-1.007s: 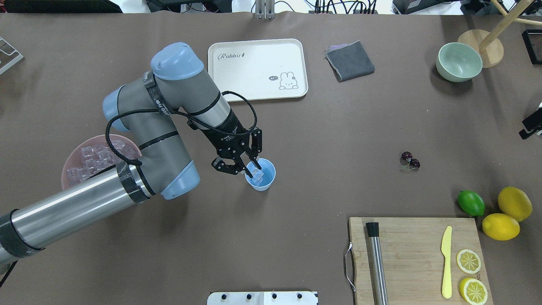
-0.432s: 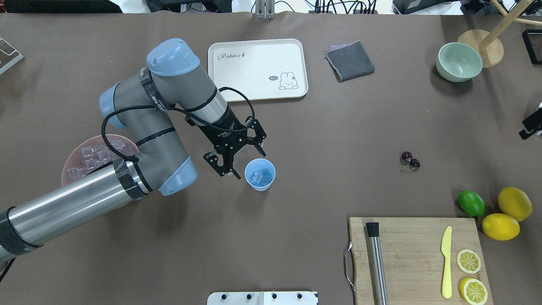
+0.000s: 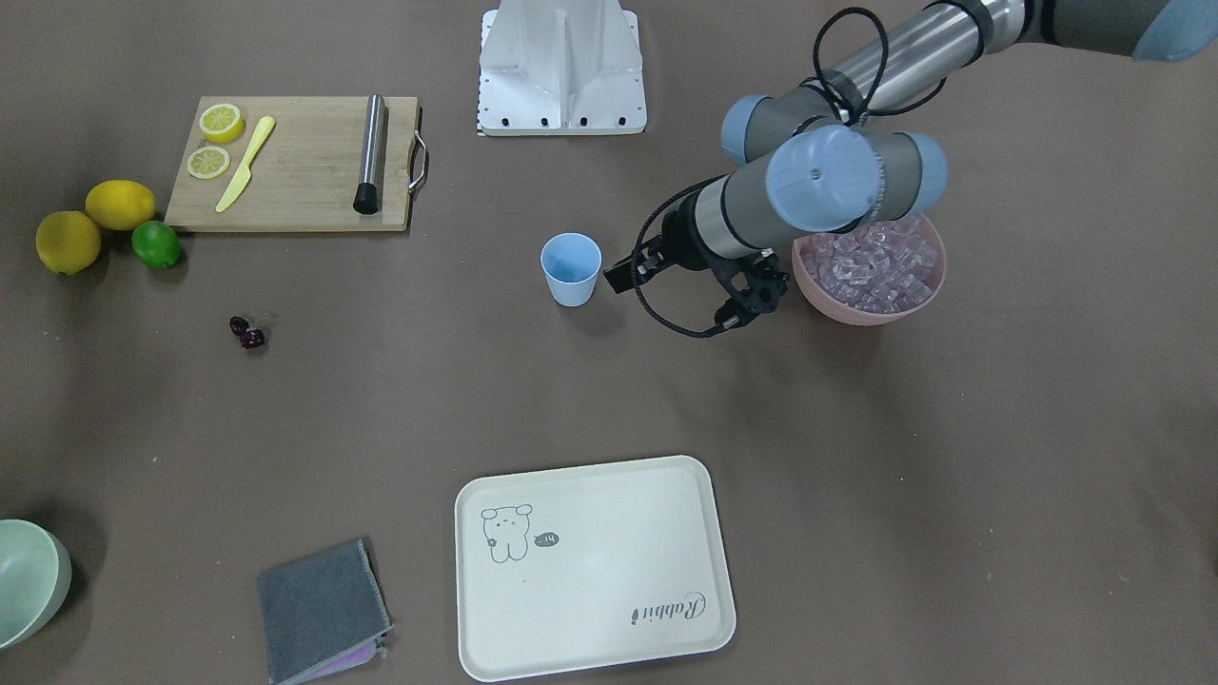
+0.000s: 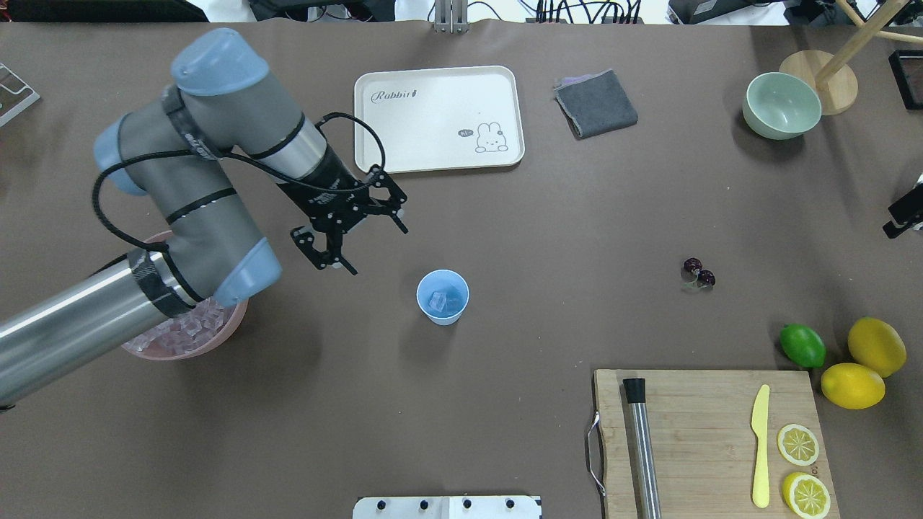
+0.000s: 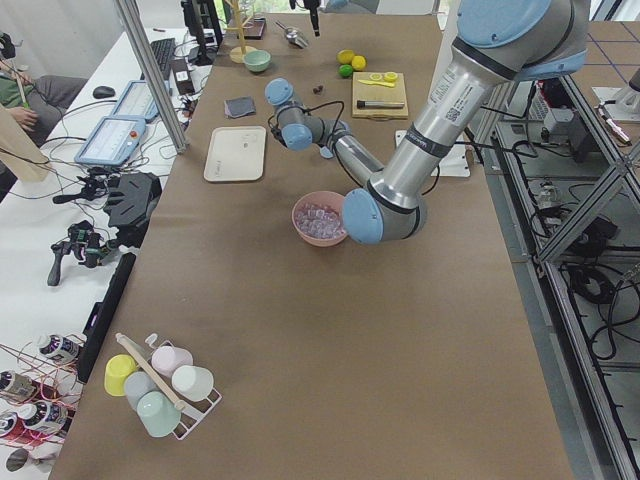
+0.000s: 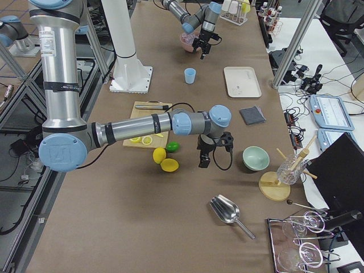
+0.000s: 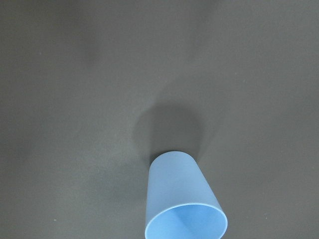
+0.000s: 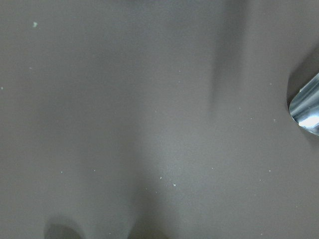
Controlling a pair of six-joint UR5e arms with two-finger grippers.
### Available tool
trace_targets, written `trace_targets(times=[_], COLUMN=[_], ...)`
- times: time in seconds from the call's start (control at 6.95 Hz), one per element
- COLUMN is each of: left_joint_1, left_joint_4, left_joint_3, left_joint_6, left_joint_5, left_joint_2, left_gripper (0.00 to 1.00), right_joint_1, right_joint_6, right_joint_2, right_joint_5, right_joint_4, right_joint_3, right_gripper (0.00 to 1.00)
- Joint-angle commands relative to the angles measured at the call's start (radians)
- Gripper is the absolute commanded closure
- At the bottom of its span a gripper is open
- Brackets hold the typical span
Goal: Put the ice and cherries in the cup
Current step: 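Move the left gripper back over the pink bowl of ice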
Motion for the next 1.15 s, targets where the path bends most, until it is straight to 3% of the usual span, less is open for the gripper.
trace_targets(times=[0.0, 0.14, 0.58, 0.72, 1.01], left_joint_1=[-0.092, -0.132, -0.129, -0.127, -0.083], left_joint_4=[0.096, 0.236, 0.890, 1.028, 1.086], left_joint_3=[-0.081, -0.124, -0.401, -0.449, -0.494], left_joint_6=[0.221, 0.359, 1.009, 1.207, 1.523], left_joint_5=[0.012, 0.038, 0.222, 0.307, 0.350], left_joint_2=[0.077, 0.080, 0.095, 0.101, 0.181], left_gripper=[0.06, 0.06, 0.06, 0.06, 0.06], right_joint_1=[-0.004, -0.006, -0.012, -0.013, -0.018], right_joint_6=[0.001, 0.001, 0.007, 0.007, 0.007], right_joint_2=[-0.001, 0.001, 0.001, 0.001, 0.001], right_joint_5=[0.001, 0.003, 0.003, 0.003, 0.003], right_joint_4=[0.000, 0.000, 0.000, 0.000, 0.000], right_joint_3=[-0.007, -0.010, -0.010, -0.010, -0.016], right_gripper=[0.00, 0.00, 0.00, 0.00, 0.00])
